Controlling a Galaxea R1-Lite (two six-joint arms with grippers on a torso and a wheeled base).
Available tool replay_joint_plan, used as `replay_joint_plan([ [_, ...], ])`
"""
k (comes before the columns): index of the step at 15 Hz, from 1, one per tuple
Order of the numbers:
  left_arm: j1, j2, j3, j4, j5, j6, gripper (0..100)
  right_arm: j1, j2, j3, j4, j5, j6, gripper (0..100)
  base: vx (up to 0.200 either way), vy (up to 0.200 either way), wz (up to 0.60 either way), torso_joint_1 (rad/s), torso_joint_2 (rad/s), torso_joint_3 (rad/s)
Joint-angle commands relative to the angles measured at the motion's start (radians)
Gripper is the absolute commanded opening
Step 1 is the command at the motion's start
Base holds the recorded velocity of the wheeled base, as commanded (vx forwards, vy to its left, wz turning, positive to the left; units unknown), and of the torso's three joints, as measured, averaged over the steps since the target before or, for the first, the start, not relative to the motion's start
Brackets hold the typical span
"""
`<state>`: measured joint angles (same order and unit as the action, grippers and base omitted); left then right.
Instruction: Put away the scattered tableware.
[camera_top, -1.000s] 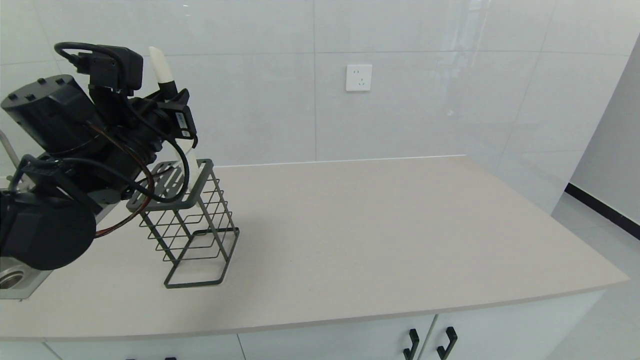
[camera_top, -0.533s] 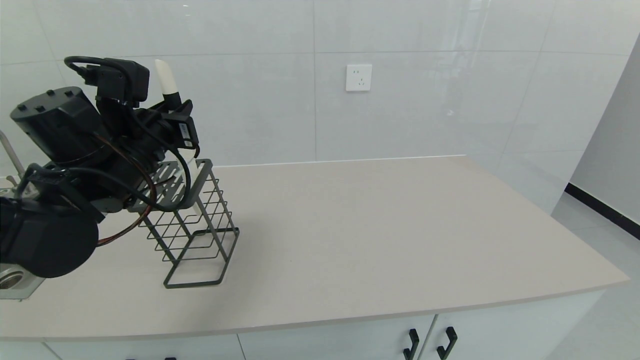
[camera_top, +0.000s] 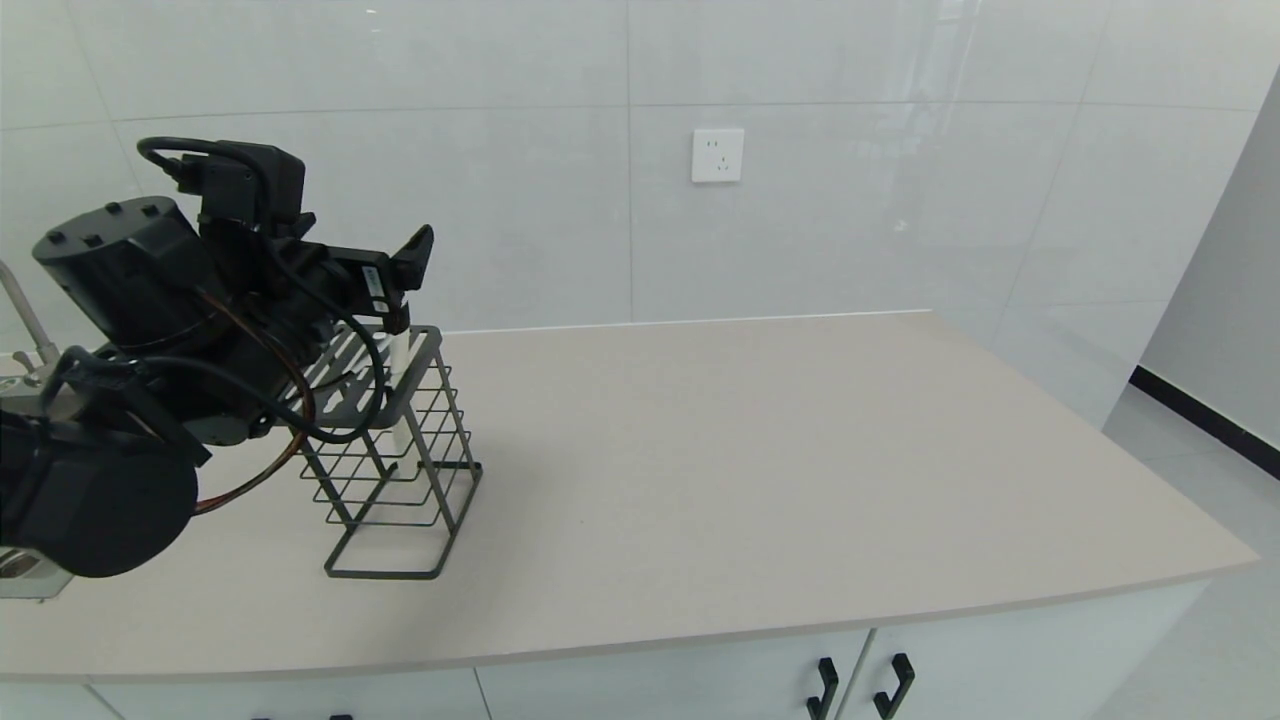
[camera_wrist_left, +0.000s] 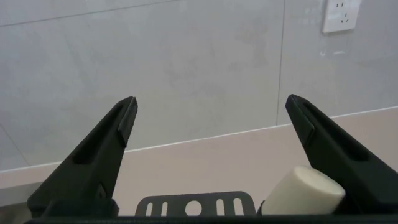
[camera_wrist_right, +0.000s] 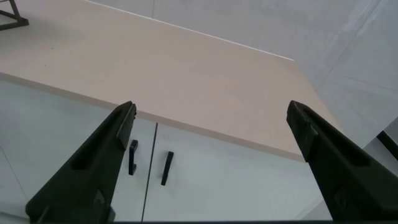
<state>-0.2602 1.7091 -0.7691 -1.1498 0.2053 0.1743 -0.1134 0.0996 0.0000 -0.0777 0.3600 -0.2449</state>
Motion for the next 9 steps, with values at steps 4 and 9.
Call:
replay_joint_plan([
  [4,0.015,0.000,0.001,-0.002,0.000,0.001,100,0.000,0.002,0.000,-0.001,0.000,-0.001,100,0.000,0.000,0.00,0.000,0.00,0.000],
  [9,0.030,-0.048,0.039,-0.027,-0.001,0.008,100,0.000,0.002,0.000,-0.001,0.000,0.001,100,0.000,0.000,0.00,0.000,0.00,0.000],
])
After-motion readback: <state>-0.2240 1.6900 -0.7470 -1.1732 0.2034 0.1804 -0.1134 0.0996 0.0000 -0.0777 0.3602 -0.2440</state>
